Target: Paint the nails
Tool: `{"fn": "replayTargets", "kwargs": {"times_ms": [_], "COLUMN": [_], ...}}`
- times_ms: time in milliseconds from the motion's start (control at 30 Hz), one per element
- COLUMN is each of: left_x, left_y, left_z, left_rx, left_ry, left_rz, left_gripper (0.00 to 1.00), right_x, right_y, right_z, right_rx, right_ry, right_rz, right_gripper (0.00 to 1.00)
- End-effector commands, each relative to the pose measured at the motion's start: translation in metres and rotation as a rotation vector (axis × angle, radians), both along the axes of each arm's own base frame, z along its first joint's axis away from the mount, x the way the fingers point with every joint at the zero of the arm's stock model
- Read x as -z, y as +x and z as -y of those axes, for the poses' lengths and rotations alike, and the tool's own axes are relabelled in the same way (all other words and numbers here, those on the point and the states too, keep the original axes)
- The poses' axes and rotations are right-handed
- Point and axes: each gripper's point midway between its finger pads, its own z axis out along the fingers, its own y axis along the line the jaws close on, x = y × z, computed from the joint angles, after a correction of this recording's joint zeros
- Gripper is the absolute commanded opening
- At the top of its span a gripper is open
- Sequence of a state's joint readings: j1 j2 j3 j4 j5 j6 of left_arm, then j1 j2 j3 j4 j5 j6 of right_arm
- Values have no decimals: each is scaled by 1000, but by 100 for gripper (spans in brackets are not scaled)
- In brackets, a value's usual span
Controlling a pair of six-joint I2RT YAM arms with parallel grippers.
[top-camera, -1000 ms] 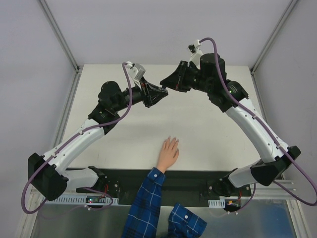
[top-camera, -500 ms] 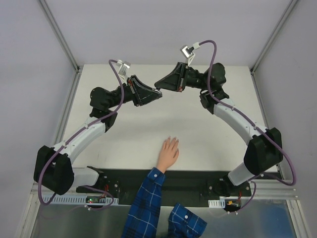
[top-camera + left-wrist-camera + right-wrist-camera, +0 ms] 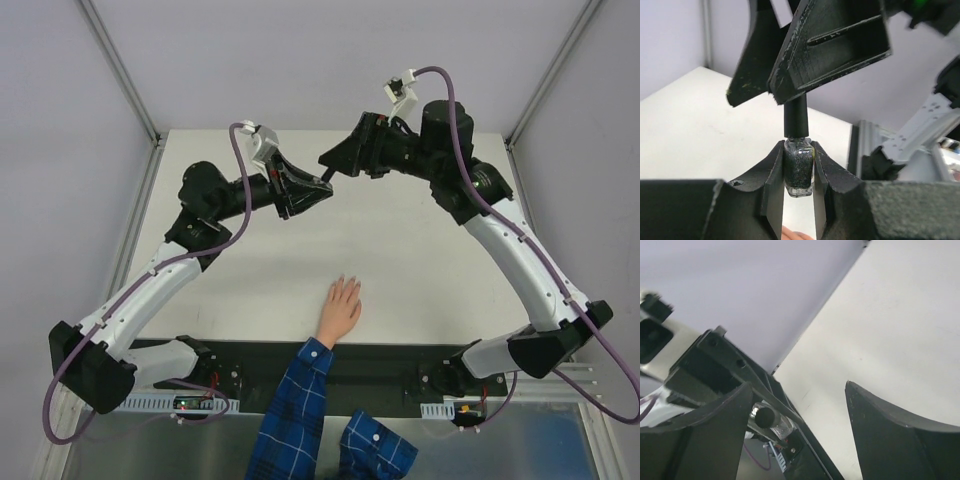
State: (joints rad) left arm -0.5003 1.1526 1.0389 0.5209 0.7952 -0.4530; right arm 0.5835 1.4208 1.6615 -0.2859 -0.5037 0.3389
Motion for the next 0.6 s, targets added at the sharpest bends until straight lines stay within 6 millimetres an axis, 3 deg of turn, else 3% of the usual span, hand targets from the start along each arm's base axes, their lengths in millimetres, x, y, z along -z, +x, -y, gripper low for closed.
{"fn": "replayTargets", "kwargs": {"times_ms": [0, 33, 200, 367, 567], "left_x": [2, 5, -9, -18, -15], "left_y": [25, 35, 47, 52, 36], "left_z": [0, -1, 8, 17, 22], "left_rx": [-229, -283, -338, -342, -267], "left_ry": [150, 163, 158, 153, 119], "left_rz": [147, 133, 161, 177, 138], "left_gripper": [0, 0, 0, 0, 0], "right_x": [22, 21, 12, 10, 7], "right_y": [2, 2, 11, 13, 10], "right_z": [22, 22, 18, 17, 9], "right_rx": [210, 225, 266, 280, 218], "right_ry": [-206, -203, -188, -165, -129], "right_rz": [-66, -68, -57, -67, -46], "right_gripper": [77, 77, 65, 43, 11]}}
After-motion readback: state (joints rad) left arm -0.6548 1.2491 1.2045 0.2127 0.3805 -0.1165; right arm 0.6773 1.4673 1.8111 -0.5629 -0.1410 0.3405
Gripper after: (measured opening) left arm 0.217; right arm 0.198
